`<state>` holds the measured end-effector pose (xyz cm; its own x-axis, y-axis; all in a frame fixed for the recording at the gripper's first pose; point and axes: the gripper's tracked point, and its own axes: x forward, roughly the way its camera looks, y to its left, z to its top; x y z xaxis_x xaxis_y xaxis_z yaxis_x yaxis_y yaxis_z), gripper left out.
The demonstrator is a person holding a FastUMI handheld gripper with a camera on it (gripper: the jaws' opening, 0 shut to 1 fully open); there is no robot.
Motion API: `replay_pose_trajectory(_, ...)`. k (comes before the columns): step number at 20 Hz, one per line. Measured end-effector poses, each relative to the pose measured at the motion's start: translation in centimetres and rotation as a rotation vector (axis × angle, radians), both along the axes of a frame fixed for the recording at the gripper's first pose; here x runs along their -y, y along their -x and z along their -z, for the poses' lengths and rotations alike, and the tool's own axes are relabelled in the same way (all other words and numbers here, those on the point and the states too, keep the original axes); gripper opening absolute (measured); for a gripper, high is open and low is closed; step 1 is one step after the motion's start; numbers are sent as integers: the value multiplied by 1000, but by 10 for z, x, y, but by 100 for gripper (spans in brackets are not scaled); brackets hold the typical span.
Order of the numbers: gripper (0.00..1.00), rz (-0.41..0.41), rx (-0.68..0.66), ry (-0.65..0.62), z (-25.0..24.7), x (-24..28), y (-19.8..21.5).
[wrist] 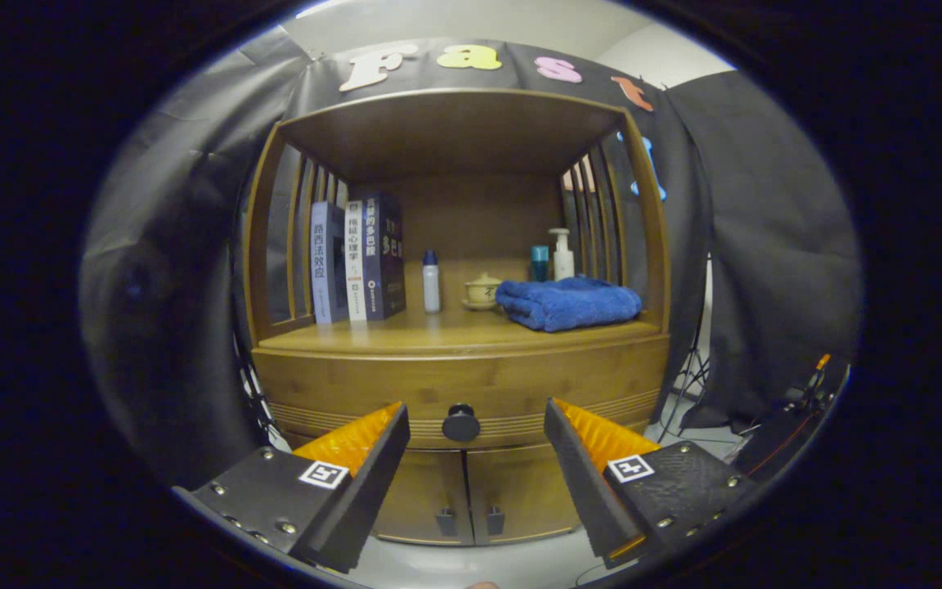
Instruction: Pull open the drawer, take out the items inside it, and place them on the countertop above the cabinet.
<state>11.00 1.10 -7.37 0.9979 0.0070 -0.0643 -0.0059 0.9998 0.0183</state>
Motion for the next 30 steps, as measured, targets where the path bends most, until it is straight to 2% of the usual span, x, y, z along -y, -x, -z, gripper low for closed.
replay_pose_trajectory(2, 99, 19, -24, 3, 13, 0, -18)
replay_pose_trajectory(7, 100, -26, -29, 44, 25, -22, -61)
replay_pose_trajectory(11, 93, 35, -131, 50, 64, -9, -86)
replay_pose_trajectory(12, 80, 8, -163, 56, 71, -15, -89)
replay_pose_trajectory(15, 43, 1, -105, -11, 64, -16, -88)
replay_pose_trajectory(17, 43, 4, -84, -58, 59, -16, -93)
replay_pose_trajectory(19, 43, 15, -101, -26, 60, -14, -103)
replay_pose_trajectory(21, 36, 11, -101, -4, 59, -13, -102)
replay_pose_trajectory(23, 29, -13, -122, -35, 62, -15, -107)
replay_pose_trajectory(28, 29, -24, -114, 51, 58, -14, -73)
replay_pose_trajectory(30, 29, -38, -107, 26, 58, -13, -53)
